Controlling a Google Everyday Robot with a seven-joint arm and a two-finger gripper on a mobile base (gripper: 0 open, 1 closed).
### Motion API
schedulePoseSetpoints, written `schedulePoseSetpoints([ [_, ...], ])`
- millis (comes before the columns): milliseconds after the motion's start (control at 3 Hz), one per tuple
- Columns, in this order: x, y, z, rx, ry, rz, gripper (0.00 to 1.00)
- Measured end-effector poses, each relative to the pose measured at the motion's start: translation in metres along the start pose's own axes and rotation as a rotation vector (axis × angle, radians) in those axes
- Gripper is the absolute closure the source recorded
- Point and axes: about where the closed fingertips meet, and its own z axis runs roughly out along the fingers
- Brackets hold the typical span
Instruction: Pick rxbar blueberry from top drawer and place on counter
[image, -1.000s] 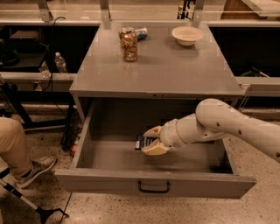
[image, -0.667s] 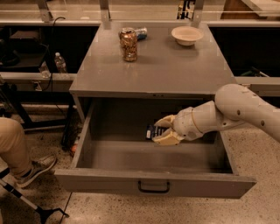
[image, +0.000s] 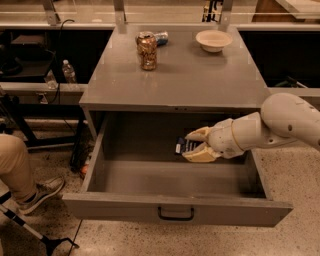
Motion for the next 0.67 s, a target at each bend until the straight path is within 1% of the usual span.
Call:
schedulePoseSetpoints([
  [333, -0.004, -0.008, -0.040, 0.080, 0.023, -0.014, 1.00],
  [667, -0.009, -0.029, -0.068, 0.141, 0.055, -0.035, 1.00],
])
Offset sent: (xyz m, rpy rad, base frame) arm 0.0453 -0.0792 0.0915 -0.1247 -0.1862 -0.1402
